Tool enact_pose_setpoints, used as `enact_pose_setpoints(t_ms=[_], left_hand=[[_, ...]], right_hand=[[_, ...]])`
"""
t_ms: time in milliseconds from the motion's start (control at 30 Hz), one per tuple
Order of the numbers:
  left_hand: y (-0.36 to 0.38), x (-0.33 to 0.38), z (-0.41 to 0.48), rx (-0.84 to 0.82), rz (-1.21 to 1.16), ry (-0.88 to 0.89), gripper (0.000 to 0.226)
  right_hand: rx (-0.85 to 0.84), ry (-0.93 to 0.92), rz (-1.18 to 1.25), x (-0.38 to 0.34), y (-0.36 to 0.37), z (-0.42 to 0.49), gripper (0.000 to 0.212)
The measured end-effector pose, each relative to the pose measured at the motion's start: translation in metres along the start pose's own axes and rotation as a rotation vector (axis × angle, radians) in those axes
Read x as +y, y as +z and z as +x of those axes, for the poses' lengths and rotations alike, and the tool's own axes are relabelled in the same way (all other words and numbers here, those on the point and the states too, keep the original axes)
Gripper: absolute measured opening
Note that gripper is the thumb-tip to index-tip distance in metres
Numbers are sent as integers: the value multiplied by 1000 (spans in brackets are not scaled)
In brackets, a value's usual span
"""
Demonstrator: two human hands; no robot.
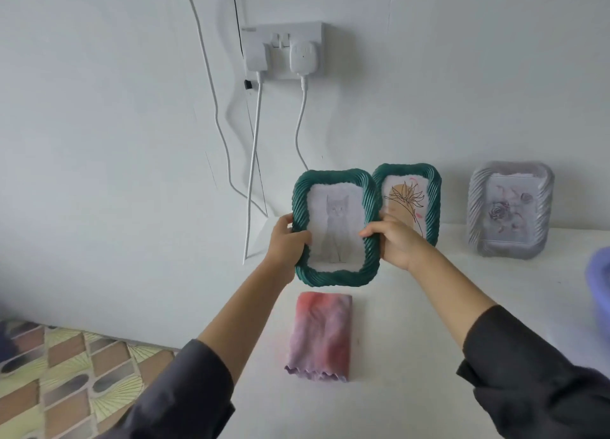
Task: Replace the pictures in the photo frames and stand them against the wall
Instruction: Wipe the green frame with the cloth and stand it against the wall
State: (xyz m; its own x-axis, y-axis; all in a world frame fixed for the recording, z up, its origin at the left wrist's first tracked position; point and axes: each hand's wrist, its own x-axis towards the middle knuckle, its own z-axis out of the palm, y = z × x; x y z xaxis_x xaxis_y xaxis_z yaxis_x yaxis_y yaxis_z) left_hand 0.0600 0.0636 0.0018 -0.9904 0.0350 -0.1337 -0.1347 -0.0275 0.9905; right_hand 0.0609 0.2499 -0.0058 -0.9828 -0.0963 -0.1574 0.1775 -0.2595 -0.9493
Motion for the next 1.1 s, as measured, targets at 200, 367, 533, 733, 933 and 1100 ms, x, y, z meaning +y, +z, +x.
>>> enact_pose_setpoints(t_ms=[200,367,533,733,933,1100], left_hand=[[-22,10,80,-33,63,-1,49],[-25,0,127,-69,71,-12,46],[-25,-19,148,-57,51,-47,43],[-22,-30,151,-28,24,-20,38],[-26,-35,145,-15,22,-6,40],[-34,-40,139,-19,48,-11,43]], right_hand=[[124,-24,-62,-5,23,73,30],[220,18,-150,0,21,111,31],[252,51,-193,14,16,131,32],[228,34,-196,22,11,136,34],[232,13,-219,40,3,125,25],[220,-7,-134,56,-2,116,28]])
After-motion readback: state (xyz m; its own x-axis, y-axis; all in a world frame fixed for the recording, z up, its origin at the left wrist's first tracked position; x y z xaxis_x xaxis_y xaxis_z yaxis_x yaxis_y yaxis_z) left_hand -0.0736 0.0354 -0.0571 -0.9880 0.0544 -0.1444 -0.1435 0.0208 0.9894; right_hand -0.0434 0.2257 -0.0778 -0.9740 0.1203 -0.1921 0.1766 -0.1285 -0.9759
